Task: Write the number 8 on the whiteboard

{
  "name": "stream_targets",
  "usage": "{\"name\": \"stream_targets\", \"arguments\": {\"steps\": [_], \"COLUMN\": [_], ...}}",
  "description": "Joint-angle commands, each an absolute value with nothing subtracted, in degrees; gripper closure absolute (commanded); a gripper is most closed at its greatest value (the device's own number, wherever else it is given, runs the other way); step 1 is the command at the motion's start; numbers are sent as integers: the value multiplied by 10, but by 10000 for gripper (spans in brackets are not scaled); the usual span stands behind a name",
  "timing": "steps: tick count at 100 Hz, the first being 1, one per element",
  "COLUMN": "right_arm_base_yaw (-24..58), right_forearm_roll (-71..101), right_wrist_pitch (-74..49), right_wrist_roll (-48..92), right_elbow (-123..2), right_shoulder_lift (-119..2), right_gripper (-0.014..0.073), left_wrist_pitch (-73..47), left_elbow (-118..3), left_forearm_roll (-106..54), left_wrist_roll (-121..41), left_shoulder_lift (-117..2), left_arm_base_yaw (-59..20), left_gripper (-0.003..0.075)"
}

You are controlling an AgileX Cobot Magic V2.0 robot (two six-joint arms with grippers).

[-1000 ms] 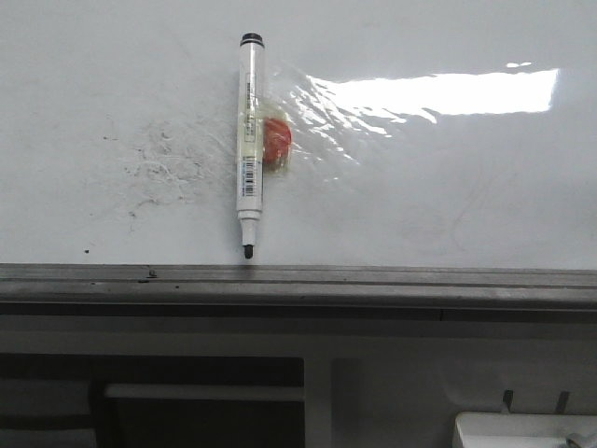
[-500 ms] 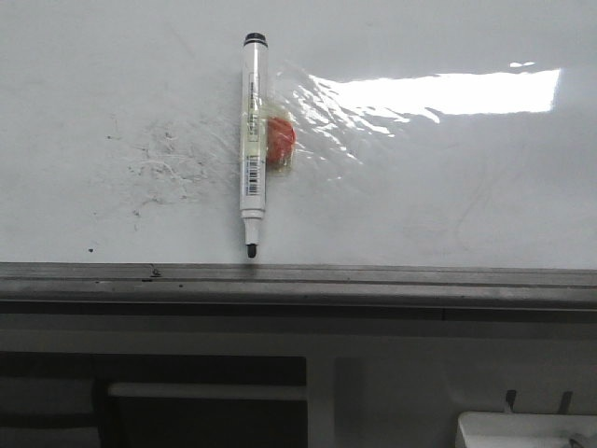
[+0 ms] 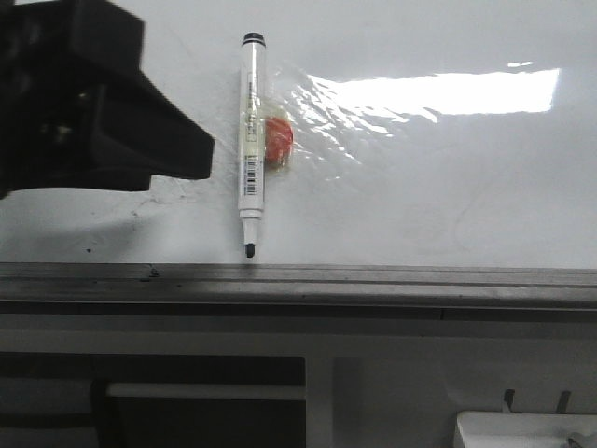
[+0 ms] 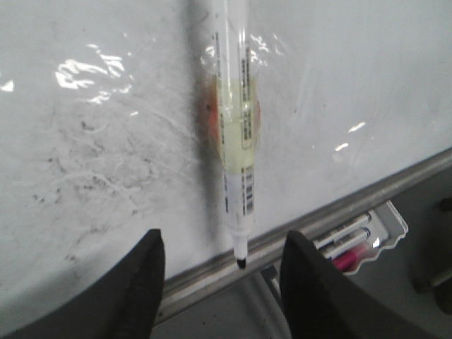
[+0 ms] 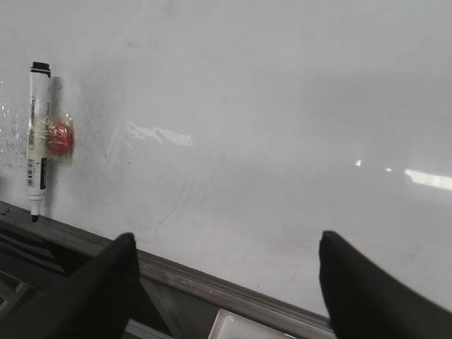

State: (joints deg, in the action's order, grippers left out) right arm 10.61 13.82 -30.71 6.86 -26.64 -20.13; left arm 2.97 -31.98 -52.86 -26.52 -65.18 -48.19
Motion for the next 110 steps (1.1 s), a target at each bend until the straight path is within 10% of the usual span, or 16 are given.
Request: {"name": "stream_targets", "arguments": {"steps": [1, 45, 81, 110], "right_arm_base_yaw": [107, 115, 131, 200], "right_forearm_roll": [137, 142, 143, 307], "right_wrist_pitch": [-265, -252, -249, -342], "right_wrist_roll": [73, 73, 73, 360], "right_elbow": [-287, -287, -287, -356], "right_shoulder_lift": [-211, -211, -211, -261], "right_gripper": [123, 123, 123, 123], "left_wrist_pitch": [87, 83, 66, -97], "left_elbow": [-354, -405, -405, -407], "left_forearm_roll": [-555, -564, -555, -318], "left_wrist_roll": [-266, -266, -266, -346], "left_shoulder_lift": [-669, -764, -786, -670], "left_arm_base_yaw": [-495, -495, -495, -533], "left_gripper": [386, 395, 741, 741]}}
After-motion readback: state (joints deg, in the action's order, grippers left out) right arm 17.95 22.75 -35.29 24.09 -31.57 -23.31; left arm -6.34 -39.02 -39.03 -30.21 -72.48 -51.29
